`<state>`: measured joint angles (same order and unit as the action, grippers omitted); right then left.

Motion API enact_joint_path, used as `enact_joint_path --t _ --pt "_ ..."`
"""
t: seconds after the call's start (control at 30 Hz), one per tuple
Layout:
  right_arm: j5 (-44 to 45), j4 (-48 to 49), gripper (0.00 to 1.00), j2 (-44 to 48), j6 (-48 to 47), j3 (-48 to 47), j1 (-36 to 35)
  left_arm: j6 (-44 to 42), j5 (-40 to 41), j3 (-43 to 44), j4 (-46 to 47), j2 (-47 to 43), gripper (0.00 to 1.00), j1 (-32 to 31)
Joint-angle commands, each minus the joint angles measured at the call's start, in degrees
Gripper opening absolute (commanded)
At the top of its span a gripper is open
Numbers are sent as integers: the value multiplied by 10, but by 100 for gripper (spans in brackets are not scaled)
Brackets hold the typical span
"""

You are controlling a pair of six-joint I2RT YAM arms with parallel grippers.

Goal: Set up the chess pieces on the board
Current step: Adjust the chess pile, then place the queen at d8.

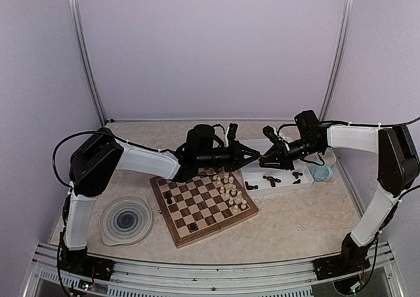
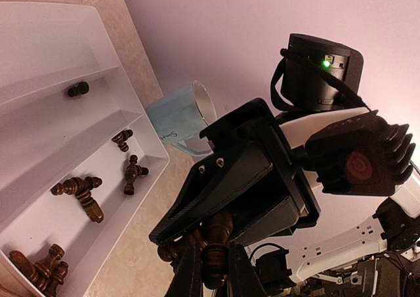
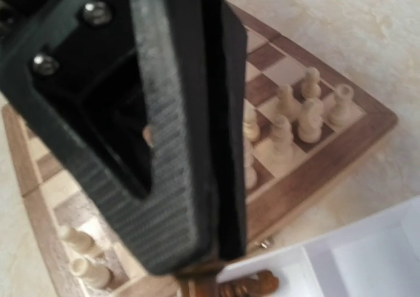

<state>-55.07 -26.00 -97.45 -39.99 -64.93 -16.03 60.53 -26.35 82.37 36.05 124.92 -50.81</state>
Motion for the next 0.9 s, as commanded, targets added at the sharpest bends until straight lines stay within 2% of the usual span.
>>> enact_joint_path --t 0.0,0.03,0.13,0.27,0.5,0.6,0.73,0.87 --pt "182 -26 15 -17 31 12 58 -12 8 29 21 0 0 43" --pt "201 -20 17 -16 37 13 62 -15 12 33 19 5 0 42" --pt "253 -2 34 -3 43 29 69 -23 24 42 7 7 0 39" --pt "267 9 42 23 37 49 73 -31 30 54 -4 14 0 33" --pt "247 5 46 23 39 52 74 -57 29 61 -34 16 0 26" --pt "234 3 46 25 46 45 74 -125 30 73 -135 -14 0 27" --pt "230 -9 46 35 63 23 74 -251 55 102 -339 -78 0 29" --pt "235 -12 47 42 84 -1 74 -391 131 137 -561 -135 0 26"
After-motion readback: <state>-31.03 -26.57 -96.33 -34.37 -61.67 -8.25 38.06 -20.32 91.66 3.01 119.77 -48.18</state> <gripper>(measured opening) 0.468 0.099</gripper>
